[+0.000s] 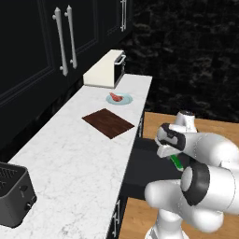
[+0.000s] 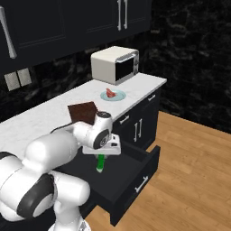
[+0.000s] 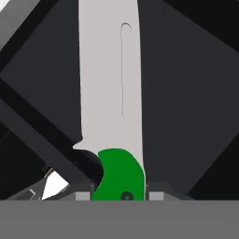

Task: Pick up the knife from the drawer and place it on the cutting board. Then place the meat from the plate to the cutting board.

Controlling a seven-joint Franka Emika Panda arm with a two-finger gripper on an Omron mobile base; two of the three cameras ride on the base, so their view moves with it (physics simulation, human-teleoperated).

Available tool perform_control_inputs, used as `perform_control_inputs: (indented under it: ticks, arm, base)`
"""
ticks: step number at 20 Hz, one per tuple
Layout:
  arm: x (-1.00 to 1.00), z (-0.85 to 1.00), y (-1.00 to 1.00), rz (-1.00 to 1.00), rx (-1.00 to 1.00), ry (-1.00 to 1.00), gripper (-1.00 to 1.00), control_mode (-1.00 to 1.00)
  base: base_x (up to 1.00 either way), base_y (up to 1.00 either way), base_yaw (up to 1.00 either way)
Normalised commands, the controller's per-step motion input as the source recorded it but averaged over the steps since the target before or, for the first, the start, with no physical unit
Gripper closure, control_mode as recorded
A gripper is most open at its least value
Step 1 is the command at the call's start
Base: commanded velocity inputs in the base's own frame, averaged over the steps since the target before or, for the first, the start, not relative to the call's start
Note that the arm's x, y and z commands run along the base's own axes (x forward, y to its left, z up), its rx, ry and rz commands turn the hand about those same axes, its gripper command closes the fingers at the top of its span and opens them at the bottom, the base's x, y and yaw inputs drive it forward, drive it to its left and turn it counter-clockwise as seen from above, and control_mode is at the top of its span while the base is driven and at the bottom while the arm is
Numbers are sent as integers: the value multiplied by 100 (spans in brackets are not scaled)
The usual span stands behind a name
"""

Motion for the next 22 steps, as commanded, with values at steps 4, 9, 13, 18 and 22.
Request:
perform_control_inputs:
  ticks: [4, 9, 13, 18, 22]
  arm:
    - [-5, 100, -6, 1, 8, 0, 100, -100]
    - [-5, 94, 10, 5, 9, -2, 100, -100]
    - [0, 61, 11, 9, 3, -8, 100, -100]
    - [-4, 11, 33, 9, 0, -8, 100, -100]
    - [-43, 0, 52, 1, 0, -12, 100, -100]
  base:
    - [0, 0, 0]
    - [0, 0, 0]
    - [0, 0, 0]
    - [0, 0, 0]
    - [0, 0, 0]
